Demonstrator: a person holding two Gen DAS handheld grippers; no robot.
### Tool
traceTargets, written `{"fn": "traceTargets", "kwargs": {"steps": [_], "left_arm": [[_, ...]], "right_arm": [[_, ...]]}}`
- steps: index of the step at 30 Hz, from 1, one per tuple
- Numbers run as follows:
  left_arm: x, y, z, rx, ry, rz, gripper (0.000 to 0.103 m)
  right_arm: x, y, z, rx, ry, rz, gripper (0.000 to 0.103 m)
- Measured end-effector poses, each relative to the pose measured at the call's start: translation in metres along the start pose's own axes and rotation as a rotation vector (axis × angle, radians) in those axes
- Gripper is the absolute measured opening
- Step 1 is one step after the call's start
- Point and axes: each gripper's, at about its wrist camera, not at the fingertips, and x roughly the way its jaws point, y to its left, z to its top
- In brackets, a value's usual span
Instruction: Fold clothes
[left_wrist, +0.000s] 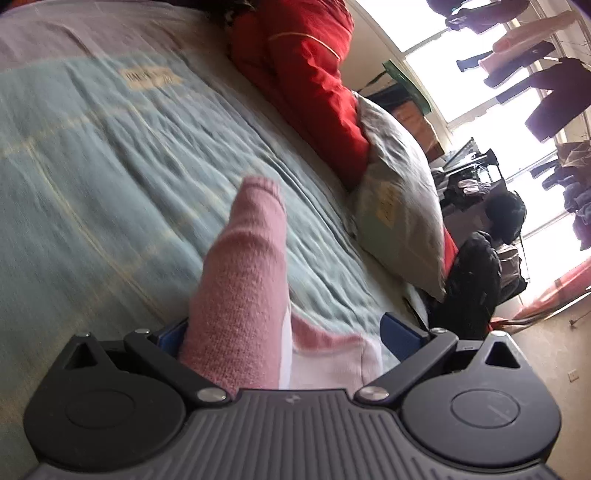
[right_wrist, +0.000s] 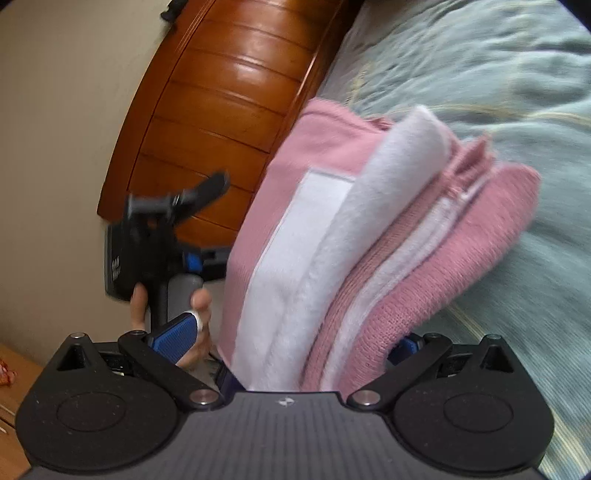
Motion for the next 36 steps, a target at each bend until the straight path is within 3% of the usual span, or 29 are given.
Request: {"fn": "traceTargets", "kwargs": {"steps": [9, 12, 14, 18, 20, 24, 28, 31, 36], "left_arm": [[-0.004, 0.038, -0.003, -0.075, -0.087, 0.043, 0.101], [-0.026, 0.032, 0.000, -0.066, -0.198, 0.062, 0.101], [-0.038, 0.025, 0.000, -0.058, -0.229, 0.070, 0.102], [-0.036, 0.009, -0.011, 0.022, -0.168, 0.092, 0.102], [-0.027, 0.001, -0.022, 0.076, -0.121, 0.122, 0.102], [-0.011, -0.014, -0.039, 0.171, -0.044, 0.191, 0.102], [-0.012, -0.026, -0.054, 0.224, -0.018, 0.195, 0.102], [-0.010, -0.033, -0.059, 0.252, -0.023, 0.179, 0.102], [0.013, -0.022, -0.056, 0.226, -0.049, 0.119, 0.102]], "right_arm": [[0.005, -0.012, 0.007, 0.010, 0.010, -0.001, 0.103], [-0.007, -0.006, -0.001, -0.059, -0.002, -0.100, 0.103], [-0.017, -0.002, -0.006, -0.110, -0.011, -0.171, 0.103], [-0.058, 0.030, -0.020, -0.326, -0.179, -0.304, 0.103], [-0.060, 0.050, -0.023, -0.449, -0.218, -0.320, 0.103], [-0.022, 0.076, -0.030, -0.717, -0.178, -0.390, 0.103], [0.031, 0.059, -0.031, -0.834, -0.040, -0.551, 0.103], [0.036, 0.044, -0.036, -0.884, -0.021, -0.585, 0.103], [0.035, 0.045, -0.036, -0.853, -0.026, -0.581, 0.103]]}}
